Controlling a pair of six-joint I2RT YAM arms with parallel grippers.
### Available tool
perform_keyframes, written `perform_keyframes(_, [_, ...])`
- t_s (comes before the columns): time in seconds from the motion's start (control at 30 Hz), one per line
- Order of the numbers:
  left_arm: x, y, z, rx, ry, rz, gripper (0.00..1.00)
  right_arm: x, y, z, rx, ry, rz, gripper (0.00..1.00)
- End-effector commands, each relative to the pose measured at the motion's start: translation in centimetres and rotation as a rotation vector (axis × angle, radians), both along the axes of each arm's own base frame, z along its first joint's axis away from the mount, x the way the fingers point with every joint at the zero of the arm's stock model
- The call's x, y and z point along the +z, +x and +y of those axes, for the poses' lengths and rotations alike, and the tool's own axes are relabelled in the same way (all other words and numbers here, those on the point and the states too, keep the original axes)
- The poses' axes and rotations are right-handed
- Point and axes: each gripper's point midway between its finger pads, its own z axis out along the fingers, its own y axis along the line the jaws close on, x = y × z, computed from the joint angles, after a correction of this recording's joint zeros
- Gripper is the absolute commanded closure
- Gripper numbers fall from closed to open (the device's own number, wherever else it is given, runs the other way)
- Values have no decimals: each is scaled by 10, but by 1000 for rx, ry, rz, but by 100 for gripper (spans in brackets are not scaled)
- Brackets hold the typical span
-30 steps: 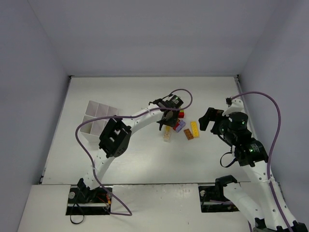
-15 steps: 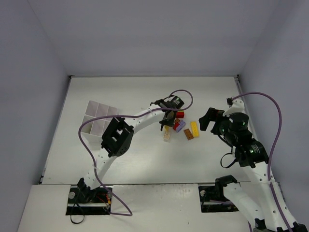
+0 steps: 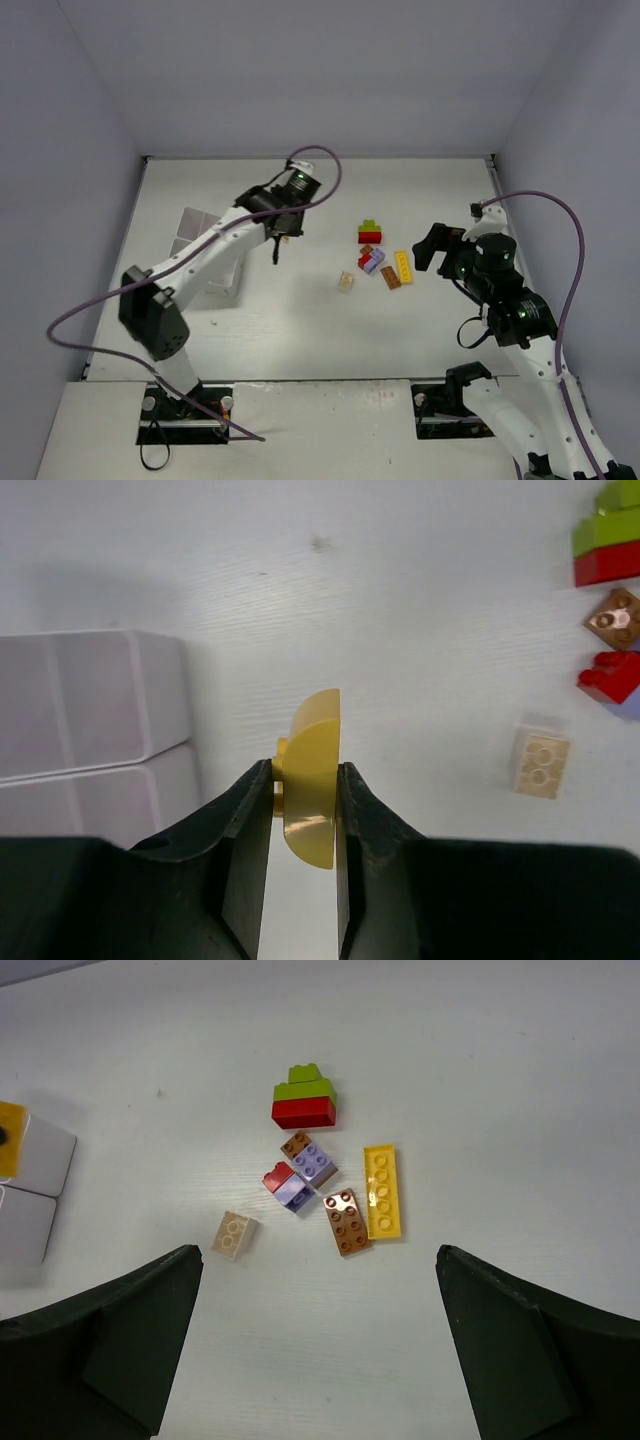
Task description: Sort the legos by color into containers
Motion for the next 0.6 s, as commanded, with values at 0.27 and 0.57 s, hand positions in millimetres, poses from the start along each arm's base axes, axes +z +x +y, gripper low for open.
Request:
perform_keyframes(0.27, [33,-49,161,175,112,-18,97,13,15,6,35,-20,-32,0])
perform_keyframes(0.57, [-1,-58,205,262,126,79,94,9,16,8,42,-23,-23,0])
